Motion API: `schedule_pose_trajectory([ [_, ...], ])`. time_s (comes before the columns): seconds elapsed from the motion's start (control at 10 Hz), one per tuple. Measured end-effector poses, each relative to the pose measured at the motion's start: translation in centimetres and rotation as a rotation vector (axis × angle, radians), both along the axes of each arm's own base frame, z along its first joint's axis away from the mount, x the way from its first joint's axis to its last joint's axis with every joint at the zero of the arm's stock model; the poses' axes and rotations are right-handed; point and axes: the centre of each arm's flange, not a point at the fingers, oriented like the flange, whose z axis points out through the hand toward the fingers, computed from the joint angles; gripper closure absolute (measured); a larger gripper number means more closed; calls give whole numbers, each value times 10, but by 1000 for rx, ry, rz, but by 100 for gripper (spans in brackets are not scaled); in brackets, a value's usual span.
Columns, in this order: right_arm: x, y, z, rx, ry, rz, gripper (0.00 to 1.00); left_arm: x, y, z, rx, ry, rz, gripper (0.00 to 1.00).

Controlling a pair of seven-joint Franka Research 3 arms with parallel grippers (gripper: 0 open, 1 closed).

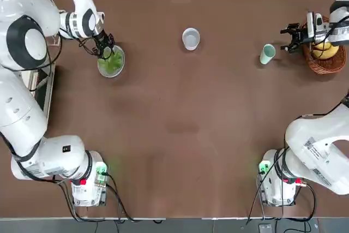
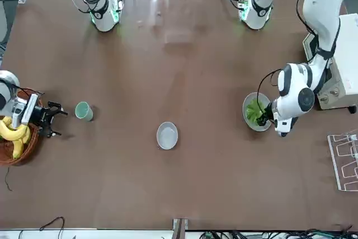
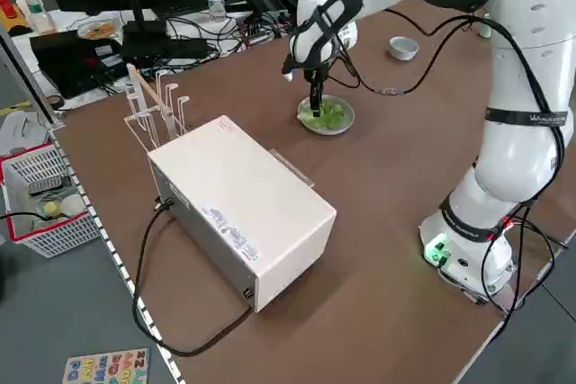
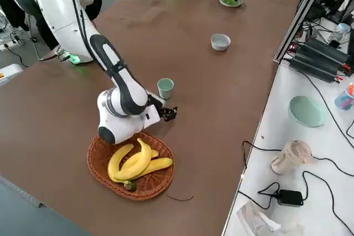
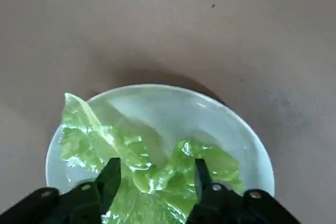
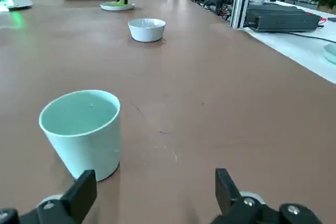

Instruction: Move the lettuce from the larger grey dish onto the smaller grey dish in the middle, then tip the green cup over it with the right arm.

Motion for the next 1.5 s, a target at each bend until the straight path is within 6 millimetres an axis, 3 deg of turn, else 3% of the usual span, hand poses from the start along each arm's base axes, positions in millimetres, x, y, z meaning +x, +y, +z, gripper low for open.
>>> schedule_pose_trajectory([
  [0.1, 0, 4, -8, 9, -2, 2, 0, 0, 0, 0, 0, 9, -1, 44],
  [0.3, 1, 12, -17, 23, -20, 17, 0, -3, 0, 5, 4, 42, -7, 78],
  [0.6, 2, 18, -20, 59, -39, 15, 0, -3, 0, 16, 8, 54, -14, 95],
  [0.8, 2, 20, -25, 83, -42, -8, 0, 6, 2, 49, 18, 75, -18, 95],
  [1.2, -1, 28, -29, 118, -47, 18, 0, 43, -12, 148, -65, 62, 22, 95],
  [1.4, -4, 36, -34, 139, -43, 45, 0, 54, -31, 182, -117, 51, 74, 95],
  [1.5, -6, 37, -36, 141, -40, 50, 0, 56, -55, 193, -126, 44, 94, 95],
])
